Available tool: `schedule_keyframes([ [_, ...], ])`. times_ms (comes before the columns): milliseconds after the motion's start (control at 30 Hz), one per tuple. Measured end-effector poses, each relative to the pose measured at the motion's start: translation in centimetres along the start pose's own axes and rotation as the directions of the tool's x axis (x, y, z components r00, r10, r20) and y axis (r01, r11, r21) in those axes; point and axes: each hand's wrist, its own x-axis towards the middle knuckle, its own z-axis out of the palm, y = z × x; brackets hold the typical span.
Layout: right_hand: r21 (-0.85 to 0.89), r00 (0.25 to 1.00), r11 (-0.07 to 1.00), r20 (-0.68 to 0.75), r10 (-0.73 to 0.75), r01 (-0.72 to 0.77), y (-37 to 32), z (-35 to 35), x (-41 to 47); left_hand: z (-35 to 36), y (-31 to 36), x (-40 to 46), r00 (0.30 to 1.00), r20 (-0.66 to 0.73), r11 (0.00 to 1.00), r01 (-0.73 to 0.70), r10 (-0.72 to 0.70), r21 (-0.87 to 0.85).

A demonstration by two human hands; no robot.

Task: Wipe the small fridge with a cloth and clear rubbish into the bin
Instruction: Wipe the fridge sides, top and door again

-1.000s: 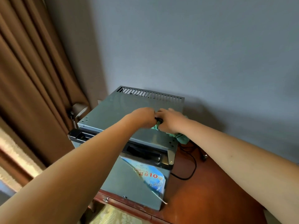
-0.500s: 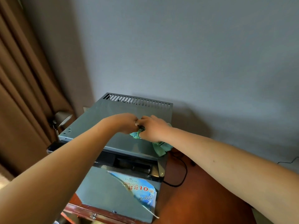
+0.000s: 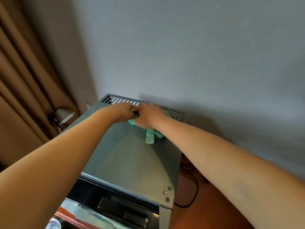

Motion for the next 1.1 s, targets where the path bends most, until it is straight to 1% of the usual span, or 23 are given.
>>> schedule_keyframes([
  [133,0.003,1.000,1.000,-0.010,0.006,-0.006,-0.3,0.0,2.2,-0.8,-0.4,0.8,1.000,-0.003,0.998,0.022,-0.022,0.051],
  [300,-0.010,1.000,1.000,0.015,0.010,-0.010,-1.2,-0.5,0.9,-1.1,0.3,-0.8,0.999,0.009,0.993,0.033,-0.035,0.111],
  [400,-0.005,0.999,1.000,0.036,0.005,-0.005,-2.6,-0.5,-1.5,-0.8,0.3,-3.3,0.999,0.024,0.990,0.035,-0.039,0.136],
  [533,0.012,0.998,1.000,0.057,0.010,-0.010,-4.7,0.1,-5.6,0.2,0.4,-7.6,0.998,0.051,0.992,-0.027,0.020,0.126],
  [800,-0.012,0.995,1.000,0.094,0.020,-0.019,-9.5,1.1,-14.2,2.5,0.1,-15.6,0.995,0.096,0.996,-0.006,-0.002,0.086],
  [967,-0.018,0.992,1.000,0.123,-0.008,0.010,-12.0,1.7,-18.2,3.0,0.2,-19.7,0.990,0.138,0.991,-0.014,-0.005,0.135],
  [1100,-0.021,0.988,0.999,0.151,-0.021,0.024,-13.2,1.8,-19.2,2.9,0.0,-21.4,0.986,0.165,0.983,-0.037,0.007,0.180],
])
